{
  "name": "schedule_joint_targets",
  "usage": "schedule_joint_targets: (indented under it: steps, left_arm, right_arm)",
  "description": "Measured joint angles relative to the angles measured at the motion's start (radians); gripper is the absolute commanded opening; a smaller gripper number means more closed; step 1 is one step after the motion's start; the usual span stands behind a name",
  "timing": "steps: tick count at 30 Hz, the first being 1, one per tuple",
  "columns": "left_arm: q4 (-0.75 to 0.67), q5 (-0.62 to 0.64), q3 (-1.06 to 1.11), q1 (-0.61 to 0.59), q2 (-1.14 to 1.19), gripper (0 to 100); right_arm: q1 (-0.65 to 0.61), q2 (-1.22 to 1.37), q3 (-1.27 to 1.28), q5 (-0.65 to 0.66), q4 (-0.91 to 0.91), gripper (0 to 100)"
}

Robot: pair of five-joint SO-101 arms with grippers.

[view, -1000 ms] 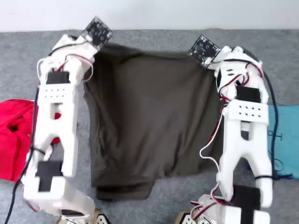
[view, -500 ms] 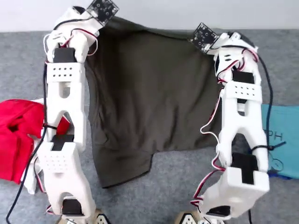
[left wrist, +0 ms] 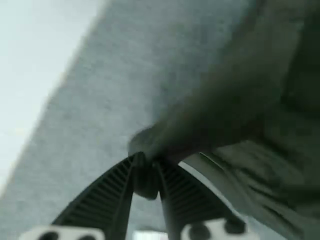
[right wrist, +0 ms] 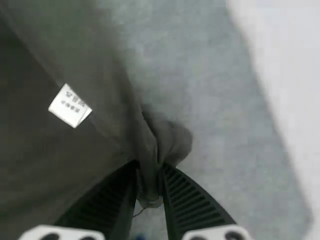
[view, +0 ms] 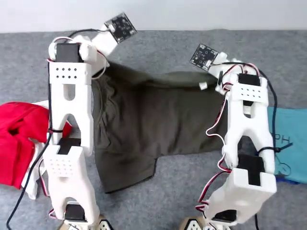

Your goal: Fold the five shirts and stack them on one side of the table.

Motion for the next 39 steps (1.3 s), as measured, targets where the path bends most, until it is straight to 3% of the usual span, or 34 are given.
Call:
schedule_joint_targets:
  steps: [4, 8, 19, 27, 31, 39]
  left_arm:
    - [0.051, 0.003, 0.008, 0.011, -0.005, 2]
    - [0.052, 0.003, 0.161, 0.014, -0.097, 2]
    - [0.052, 0.029, 0.97, 0.081, -0.628, 2]
    - [0.051, 0.04, 1.438, 0.106, -0.911, 2]
    - [0.049, 0.046, 1.547, 0.106, -0.951, 2]
    - [0.049, 0.046, 1.564, 0.106, -0.954, 2]
  right_arm:
    - [0.002, 0.0, -0.014, 0.0, 0.112, 0.9]
    - [0.002, 0.0, -0.034, 0.0, 0.245, 0.9]
    - [0.002, -0.029, -0.034, -0.08, 0.628, 0.9]
    - [0.02, -0.029, -0.034, -0.101, 0.74, 0.9]
    - [0.054, -0.029, -0.034, -0.101, 0.74, 0.9]
    - [0.08, -0.021, -0.034, -0.101, 0.729, 0.9]
